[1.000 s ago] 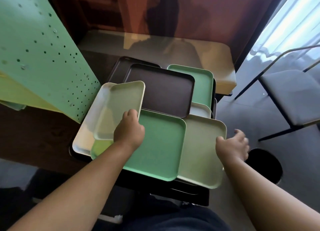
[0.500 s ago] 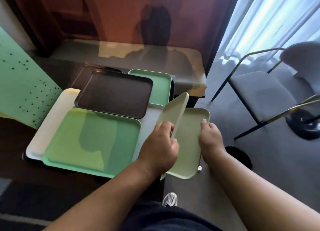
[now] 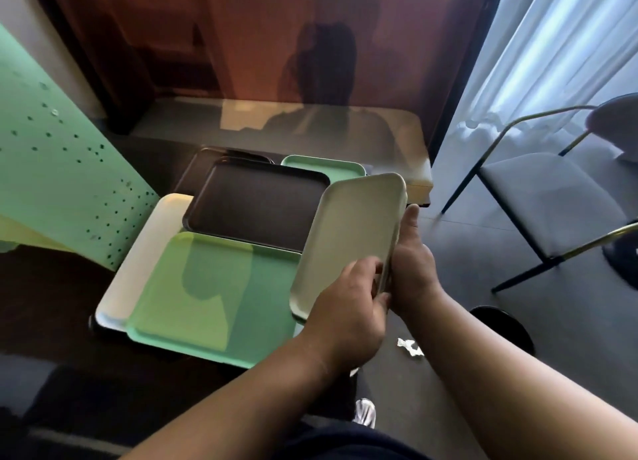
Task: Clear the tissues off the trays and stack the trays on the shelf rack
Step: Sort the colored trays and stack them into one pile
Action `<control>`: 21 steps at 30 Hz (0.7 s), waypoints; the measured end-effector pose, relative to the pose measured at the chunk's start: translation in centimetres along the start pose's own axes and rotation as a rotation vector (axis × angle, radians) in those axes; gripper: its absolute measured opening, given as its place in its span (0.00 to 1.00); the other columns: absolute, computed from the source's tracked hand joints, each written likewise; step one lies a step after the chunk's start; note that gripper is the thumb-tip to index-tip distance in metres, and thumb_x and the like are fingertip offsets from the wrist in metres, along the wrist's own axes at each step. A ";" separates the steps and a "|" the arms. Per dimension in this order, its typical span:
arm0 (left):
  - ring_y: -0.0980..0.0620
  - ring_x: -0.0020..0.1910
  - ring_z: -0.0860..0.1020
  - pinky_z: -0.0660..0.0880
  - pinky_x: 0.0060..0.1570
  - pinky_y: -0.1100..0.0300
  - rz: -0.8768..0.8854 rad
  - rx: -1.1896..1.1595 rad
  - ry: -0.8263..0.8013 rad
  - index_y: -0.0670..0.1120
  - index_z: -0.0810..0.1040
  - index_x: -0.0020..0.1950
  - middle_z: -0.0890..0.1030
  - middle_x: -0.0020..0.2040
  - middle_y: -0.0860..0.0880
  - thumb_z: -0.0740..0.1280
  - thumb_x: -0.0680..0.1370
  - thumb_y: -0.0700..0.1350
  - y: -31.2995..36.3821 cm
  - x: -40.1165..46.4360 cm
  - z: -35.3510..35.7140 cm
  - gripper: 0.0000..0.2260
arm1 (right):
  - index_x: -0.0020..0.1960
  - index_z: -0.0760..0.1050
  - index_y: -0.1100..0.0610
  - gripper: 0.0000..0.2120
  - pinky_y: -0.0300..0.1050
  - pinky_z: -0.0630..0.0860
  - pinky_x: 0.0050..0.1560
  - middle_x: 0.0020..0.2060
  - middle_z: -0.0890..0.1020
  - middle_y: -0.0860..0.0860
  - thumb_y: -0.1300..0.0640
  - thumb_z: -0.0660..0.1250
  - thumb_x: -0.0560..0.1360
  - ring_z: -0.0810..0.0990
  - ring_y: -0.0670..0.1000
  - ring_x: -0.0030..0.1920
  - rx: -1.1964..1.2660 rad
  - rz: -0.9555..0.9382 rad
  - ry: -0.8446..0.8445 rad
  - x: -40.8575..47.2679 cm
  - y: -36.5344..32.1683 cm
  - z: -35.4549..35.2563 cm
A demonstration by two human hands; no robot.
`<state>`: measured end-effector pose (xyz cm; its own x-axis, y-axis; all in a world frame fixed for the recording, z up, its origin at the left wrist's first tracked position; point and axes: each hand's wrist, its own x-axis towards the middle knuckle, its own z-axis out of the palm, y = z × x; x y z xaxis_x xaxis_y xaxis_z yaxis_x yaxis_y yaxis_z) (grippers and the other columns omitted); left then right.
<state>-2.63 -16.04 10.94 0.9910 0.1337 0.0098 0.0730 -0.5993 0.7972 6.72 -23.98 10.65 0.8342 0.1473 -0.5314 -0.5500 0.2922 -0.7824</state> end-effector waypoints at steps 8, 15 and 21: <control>0.49 0.50 0.78 0.75 0.55 0.53 -0.042 0.038 -0.180 0.49 0.77 0.60 0.77 0.54 0.50 0.68 0.76 0.49 -8.1 1.1 -9.1 0.13 | 0.47 0.78 0.57 0.05 0.65 0.81 0.52 0.45 0.85 0.62 0.66 0.67 0.76 0.84 0.63 0.44 -0.262 -0.009 0.034 3.0 4.6 8.5; 0.47 0.73 0.64 0.61 0.72 0.53 -0.226 0.239 0.163 0.46 0.64 0.77 0.65 0.75 0.46 0.71 0.75 0.51 -21.3 6.2 -20.5 0.32 | 0.49 0.83 0.59 0.12 0.62 0.83 0.50 0.43 0.87 0.62 0.72 0.69 0.71 0.85 0.61 0.40 -0.725 0.214 -0.257 5.5 6.9 13.4; 0.51 0.46 0.80 0.77 0.52 0.50 -0.462 -0.119 -0.248 0.49 0.80 0.49 0.83 0.44 0.52 0.61 0.83 0.54 -25.4 7.3 -21.0 0.12 | 0.52 0.83 0.51 0.12 0.50 0.85 0.48 0.45 0.88 0.51 0.61 0.75 0.70 0.87 0.52 0.44 -1.039 0.114 -0.320 5.8 9.4 17.2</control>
<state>0.39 16.77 3.42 0.8563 0.1631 -0.4901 0.5091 -0.4267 0.7475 7.07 -4.10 5.77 0.6657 0.4056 -0.6264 -0.2642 -0.6570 -0.7061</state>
